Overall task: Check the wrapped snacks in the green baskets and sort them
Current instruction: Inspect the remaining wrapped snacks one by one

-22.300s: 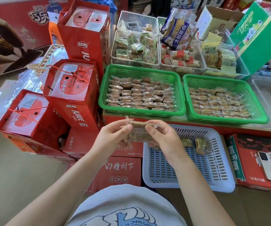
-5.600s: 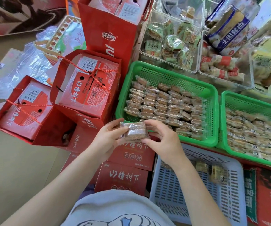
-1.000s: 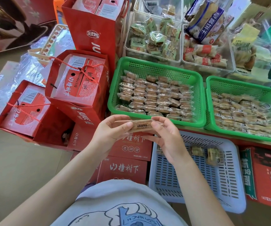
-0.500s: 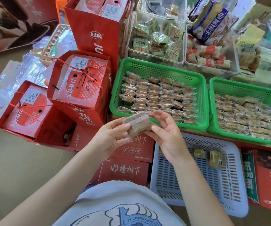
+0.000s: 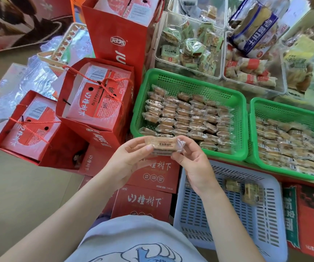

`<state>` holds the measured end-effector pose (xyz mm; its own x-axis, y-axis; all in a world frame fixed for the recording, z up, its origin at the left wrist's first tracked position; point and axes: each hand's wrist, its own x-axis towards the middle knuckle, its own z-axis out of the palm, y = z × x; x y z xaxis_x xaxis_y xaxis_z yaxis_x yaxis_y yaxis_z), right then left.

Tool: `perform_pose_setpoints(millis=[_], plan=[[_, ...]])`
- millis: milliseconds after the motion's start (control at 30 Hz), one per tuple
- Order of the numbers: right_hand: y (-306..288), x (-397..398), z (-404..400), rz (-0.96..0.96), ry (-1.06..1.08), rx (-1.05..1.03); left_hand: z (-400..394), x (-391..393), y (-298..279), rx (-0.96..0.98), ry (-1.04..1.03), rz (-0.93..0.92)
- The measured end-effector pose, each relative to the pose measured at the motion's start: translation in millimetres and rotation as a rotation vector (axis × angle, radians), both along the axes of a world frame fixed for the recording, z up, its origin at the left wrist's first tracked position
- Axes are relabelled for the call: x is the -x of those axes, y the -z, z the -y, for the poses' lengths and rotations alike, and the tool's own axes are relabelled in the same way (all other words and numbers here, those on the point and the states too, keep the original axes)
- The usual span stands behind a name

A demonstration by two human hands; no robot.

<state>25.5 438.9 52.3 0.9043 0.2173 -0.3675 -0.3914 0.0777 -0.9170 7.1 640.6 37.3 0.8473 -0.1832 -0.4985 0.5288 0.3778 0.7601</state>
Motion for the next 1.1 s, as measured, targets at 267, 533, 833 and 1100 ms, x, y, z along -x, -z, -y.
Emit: perform_pose_setpoints(millis=[267,533,833,1100], plan=[[28,-46,-7,0.118,-0.066,0.527,-7,-26,31,-0.801,0.115,0.133],[70,-110,-48,0.567,-0.300,1.013,-12,-46,65,-1.474,0.750,0.351],[115,-130,-66,0.816,-0.509,1.210,-9,-51,95,-1.565,0.703,0.522],[105,-157,-71,0.318,-0.317,1.227,3,-92,96,-1.606,0.916,0.476]])
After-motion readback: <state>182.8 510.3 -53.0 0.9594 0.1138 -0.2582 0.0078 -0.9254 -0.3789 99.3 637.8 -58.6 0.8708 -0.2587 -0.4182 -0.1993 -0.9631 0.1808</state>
